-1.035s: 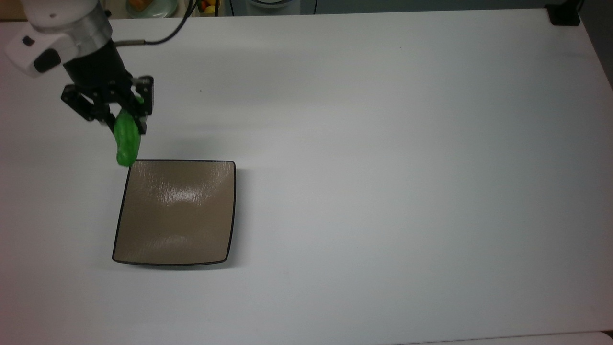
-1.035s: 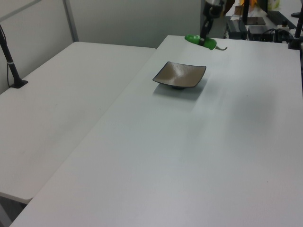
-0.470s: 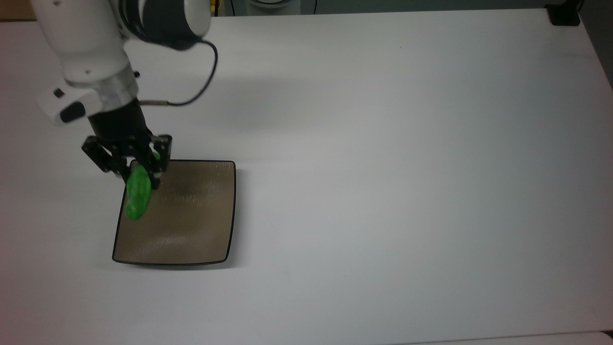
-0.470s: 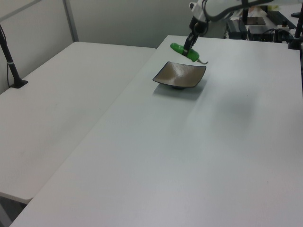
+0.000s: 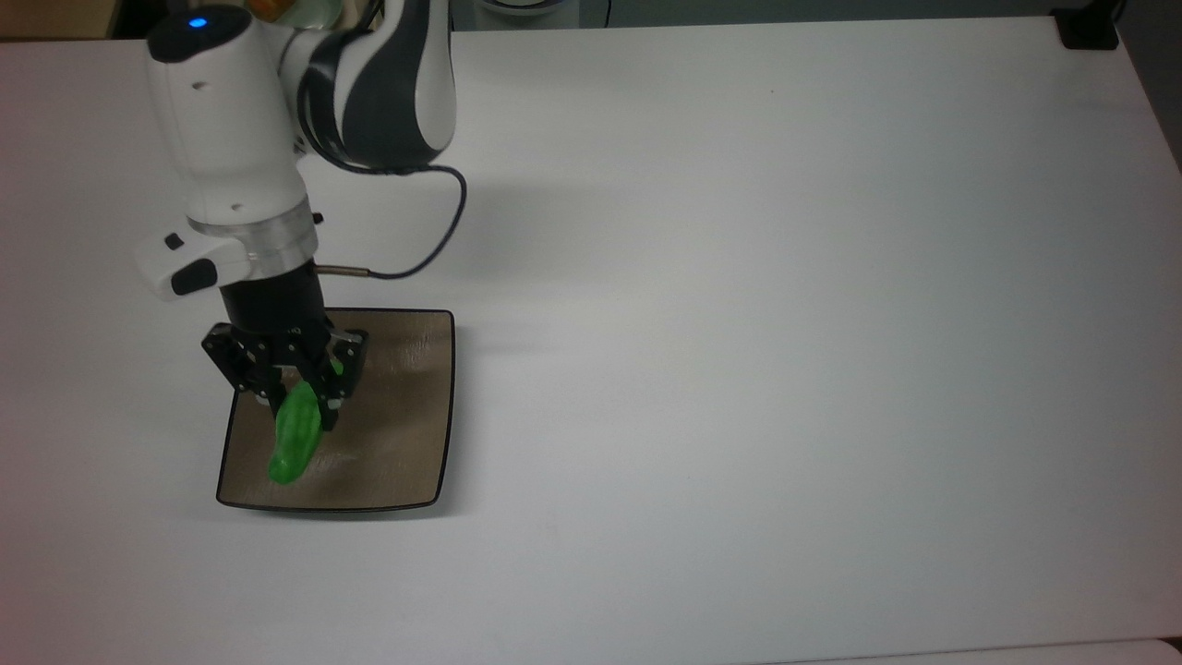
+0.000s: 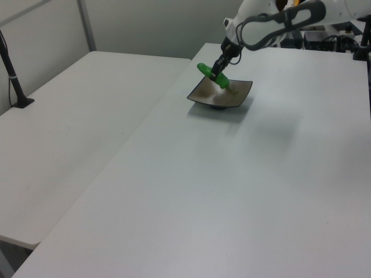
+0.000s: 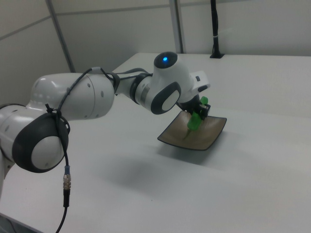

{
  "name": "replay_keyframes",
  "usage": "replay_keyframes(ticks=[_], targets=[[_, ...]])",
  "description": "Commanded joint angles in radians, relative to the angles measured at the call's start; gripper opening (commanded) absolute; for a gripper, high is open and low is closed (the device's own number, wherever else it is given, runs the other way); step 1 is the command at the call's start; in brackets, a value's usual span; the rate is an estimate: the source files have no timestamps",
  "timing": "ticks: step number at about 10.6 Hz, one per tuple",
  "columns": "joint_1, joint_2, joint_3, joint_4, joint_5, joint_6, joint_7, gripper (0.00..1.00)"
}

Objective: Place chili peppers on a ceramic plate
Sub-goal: 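Lower the pepper onto the plate and open the gripper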

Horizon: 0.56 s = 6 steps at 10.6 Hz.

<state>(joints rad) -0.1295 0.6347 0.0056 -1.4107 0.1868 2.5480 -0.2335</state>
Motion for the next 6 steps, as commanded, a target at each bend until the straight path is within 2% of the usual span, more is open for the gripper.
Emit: replay_keyframes(ticks=[1, 4, 6], targets=[[0.011, 0.042, 0.005, 0.022, 0.014, 0.061, 0.049, 0.03], [0.017, 0.054, 0.005, 0.021, 0.016, 0.061, 0.049, 0.07], [0.018, 0.056, 0.005, 0.015, 0.016, 0.063, 0.049, 0.16]])
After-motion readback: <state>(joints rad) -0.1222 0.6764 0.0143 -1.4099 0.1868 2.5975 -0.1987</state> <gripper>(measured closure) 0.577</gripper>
